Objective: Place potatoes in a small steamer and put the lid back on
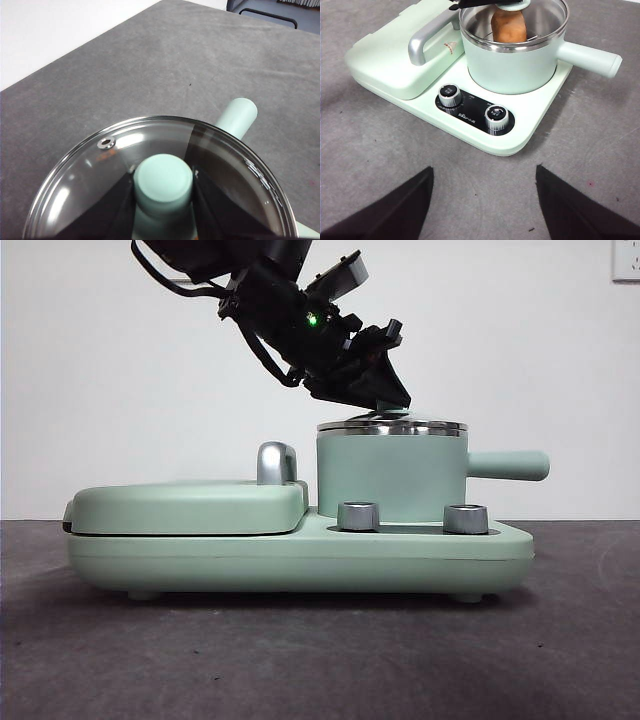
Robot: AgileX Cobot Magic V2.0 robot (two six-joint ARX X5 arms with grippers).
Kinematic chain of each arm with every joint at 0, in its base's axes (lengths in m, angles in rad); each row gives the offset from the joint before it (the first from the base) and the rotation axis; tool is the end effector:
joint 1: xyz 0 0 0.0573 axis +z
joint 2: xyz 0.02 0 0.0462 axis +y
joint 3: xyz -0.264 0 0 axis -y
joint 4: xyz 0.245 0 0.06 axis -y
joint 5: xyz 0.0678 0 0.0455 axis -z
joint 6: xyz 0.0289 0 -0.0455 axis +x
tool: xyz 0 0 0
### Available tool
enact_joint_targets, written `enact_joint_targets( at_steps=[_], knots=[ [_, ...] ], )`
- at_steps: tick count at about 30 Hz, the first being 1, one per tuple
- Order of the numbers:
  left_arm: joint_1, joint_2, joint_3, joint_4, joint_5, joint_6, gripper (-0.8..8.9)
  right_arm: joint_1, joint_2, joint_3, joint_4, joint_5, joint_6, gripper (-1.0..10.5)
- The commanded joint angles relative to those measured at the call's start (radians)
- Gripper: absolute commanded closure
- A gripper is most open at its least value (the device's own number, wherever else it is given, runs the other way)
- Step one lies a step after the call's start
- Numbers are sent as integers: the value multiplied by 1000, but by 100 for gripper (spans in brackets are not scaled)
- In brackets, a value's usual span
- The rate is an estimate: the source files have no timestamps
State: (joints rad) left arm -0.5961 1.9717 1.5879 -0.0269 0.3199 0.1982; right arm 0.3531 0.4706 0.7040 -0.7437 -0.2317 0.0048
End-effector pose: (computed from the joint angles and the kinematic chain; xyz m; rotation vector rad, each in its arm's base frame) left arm 0.3755 -0.2658 0.2724 0.2400 0.3306 -0.9423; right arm 0.0849 0.0383 0.2914 -0.0268 0.5179 0.5707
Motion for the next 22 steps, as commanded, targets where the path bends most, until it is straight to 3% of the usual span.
enact_joint_targets(
  at_steps=[1,9,16,22],
  knots=[
    [-6,9,39,18,-7,37,801,5,3,3,9,4,10,630],
    [-6,9,39,20,-6,37,769,5,3,3,9,3,11,630],
    [-6,6,40,27,-6,32,528,5,3,3,8,3,11,630],
    [-6,-27,40,16,-6,0,528,5,3,3,8,3,10,630]
  ],
)
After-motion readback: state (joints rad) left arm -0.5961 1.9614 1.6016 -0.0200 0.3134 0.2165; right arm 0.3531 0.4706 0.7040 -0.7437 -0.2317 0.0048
